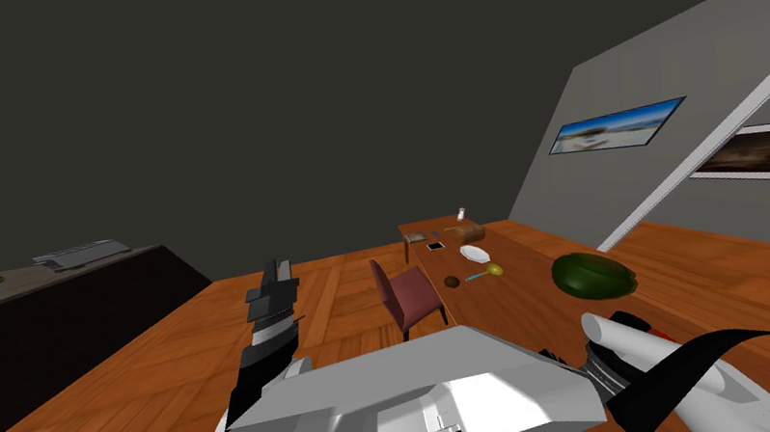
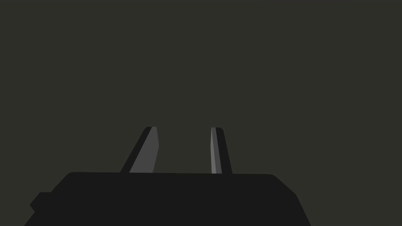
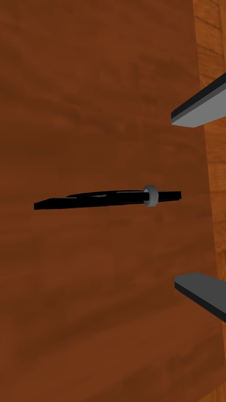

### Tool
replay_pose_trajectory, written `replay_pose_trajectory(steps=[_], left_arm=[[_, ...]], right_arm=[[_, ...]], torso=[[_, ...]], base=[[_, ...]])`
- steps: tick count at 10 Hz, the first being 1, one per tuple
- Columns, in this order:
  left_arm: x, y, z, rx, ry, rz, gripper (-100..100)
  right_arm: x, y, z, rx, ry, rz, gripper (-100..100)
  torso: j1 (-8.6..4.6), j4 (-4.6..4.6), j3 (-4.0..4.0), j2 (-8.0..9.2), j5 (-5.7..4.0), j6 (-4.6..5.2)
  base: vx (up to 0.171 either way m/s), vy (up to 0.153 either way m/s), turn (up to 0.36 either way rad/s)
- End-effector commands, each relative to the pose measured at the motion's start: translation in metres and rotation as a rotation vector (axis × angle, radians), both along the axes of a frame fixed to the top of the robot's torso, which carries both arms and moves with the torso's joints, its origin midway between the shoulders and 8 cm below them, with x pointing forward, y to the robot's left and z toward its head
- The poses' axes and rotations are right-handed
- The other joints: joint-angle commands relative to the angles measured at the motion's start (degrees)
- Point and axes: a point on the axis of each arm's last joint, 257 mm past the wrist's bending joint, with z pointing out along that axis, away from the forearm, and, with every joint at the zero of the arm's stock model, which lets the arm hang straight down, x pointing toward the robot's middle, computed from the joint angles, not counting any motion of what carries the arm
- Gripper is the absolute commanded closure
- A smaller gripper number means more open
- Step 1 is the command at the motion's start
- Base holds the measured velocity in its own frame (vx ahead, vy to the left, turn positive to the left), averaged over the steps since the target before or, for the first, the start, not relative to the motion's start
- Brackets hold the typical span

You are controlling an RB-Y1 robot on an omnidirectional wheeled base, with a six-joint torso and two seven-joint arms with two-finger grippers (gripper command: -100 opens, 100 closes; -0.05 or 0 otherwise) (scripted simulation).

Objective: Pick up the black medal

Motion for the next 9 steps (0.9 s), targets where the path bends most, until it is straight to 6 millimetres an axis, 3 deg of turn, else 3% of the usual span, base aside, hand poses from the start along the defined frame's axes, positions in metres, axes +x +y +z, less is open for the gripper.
replay_pose_trajectory(steps=[1, 2, 7, 9], left_arm=[[0.000, 0.000, 0.000, 0.000, 0.000, 0.000, 0], [0.000, 0.000, 0.000, 0.000, 0.000, 0.000, 0], [0.000, 0.000, 0.000, 0.000, 0.000, 0.000, 0], [0.000, 0.000, 0.000, 0.000, 0.000, 0.000, 0]], right_arm=[[0.000, 0.000, 0.000, 0.000, 0.000, 0.000, -100], [0.000, 0.000, 0.000, 0.000, 0.000, 0.000, -100], [0.081, 0.004, -0.003, -0.015, -0.200, 0.052, -100], [0.103, 0.006, -0.001, -0.021, -0.253, 0.064, -100]], torso=[[0.00, 0.00, 0.00, 0.00, 0.00, 0.00], [0.00, 0.00, 0.00, 0.00, 0.00, 0.00], [-0.04, 0.10, 0.26, 0.46, -0.01, 0.00], [-0.05, 0.10, 0.25, 0.43, -0.01, 0.00]], base=[[0.000, 0.004, -0.010], [0.000, 0.000, 0.000], [-0.103, -0.006, -0.006], [-0.100, -0.008, -0.004]])
